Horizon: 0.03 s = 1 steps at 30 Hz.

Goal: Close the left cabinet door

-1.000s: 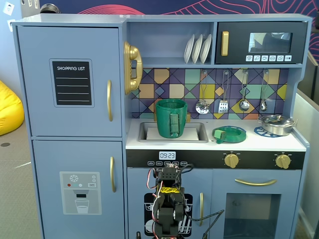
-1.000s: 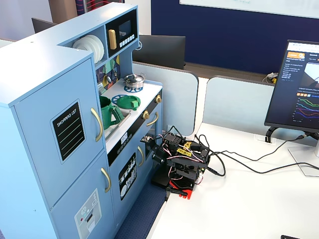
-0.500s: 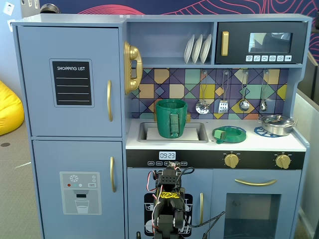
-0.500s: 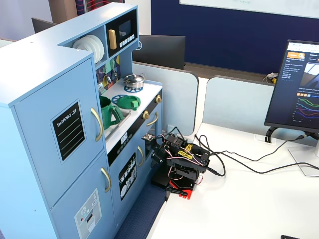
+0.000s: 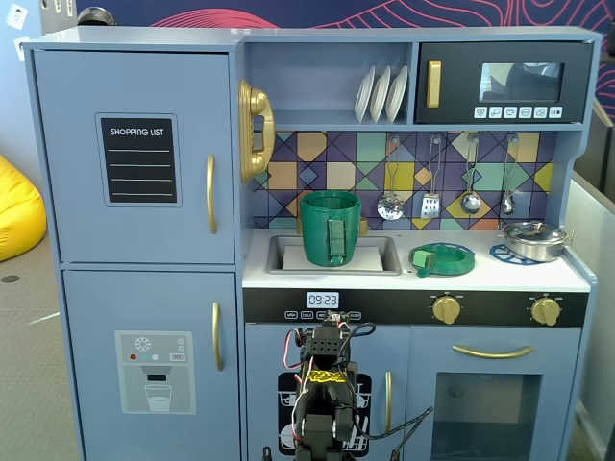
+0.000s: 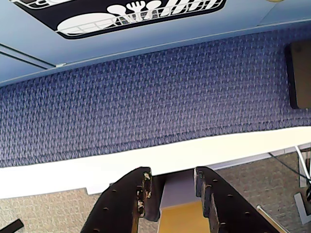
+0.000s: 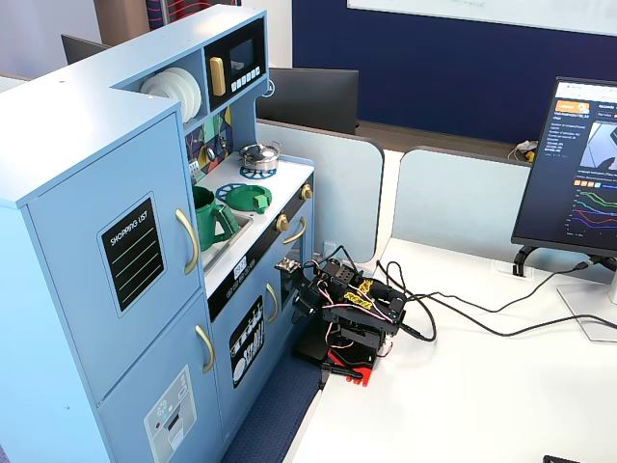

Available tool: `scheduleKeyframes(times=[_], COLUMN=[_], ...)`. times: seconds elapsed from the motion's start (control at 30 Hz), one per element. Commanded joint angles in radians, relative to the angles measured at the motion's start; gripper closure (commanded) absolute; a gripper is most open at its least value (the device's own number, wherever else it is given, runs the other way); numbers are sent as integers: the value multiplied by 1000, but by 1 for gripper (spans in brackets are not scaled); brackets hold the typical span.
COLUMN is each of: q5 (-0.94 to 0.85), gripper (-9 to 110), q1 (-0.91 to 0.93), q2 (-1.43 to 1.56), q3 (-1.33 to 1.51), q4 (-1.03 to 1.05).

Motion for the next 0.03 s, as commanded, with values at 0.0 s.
scheduleKeyframes(times=[0.0], q5=[29], gripper=[100], q1=[11], q2=[-3], q3=[11], q4=[176])
